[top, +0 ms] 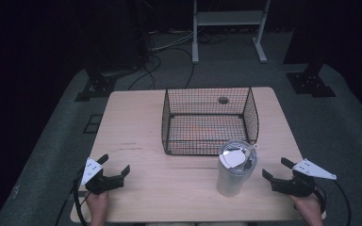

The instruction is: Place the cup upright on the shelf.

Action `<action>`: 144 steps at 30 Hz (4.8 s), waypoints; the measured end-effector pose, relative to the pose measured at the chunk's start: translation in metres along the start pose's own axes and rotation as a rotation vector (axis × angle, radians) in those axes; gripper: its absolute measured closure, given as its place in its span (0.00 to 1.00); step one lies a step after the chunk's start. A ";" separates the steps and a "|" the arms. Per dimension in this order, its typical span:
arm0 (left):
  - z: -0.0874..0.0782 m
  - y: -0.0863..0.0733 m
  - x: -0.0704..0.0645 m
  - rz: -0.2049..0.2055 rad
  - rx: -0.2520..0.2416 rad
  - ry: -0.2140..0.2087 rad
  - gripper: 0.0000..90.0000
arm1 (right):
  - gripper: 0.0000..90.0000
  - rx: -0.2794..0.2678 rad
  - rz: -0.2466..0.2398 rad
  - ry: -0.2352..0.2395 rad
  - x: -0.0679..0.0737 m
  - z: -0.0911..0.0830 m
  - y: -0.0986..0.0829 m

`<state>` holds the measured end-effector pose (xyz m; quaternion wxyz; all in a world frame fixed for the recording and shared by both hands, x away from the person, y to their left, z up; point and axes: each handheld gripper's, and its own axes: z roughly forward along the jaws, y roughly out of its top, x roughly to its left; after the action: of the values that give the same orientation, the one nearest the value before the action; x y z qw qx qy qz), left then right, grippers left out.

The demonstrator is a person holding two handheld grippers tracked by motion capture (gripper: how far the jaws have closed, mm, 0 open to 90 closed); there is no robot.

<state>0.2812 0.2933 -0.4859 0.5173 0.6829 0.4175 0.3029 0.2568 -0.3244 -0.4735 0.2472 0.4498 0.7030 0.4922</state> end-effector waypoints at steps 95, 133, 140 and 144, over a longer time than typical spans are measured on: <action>-0.001 0.000 0.000 0.005 -0.007 -0.005 0.00 | 0.09 0.034 -0.264 0.284 0.094 0.002 0.030; -0.001 0.000 0.000 0.005 -0.009 -0.007 0.00 | 0.09 -0.063 -0.223 0.273 0.101 0.033 0.029; -0.001 0.000 0.000 0.005 -0.008 -0.006 0.00 | 0.09 -0.083 -0.213 0.275 0.101 0.034 0.027; -0.001 0.000 0.000 0.005 -0.009 -0.006 0.00 | 0.09 -0.083 -0.215 0.274 0.101 0.034 0.027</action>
<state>0.2803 0.2933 -0.4857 0.5208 0.6827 0.4129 0.3038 0.2462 -0.2170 -0.4525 0.2185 0.2904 0.7533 0.5481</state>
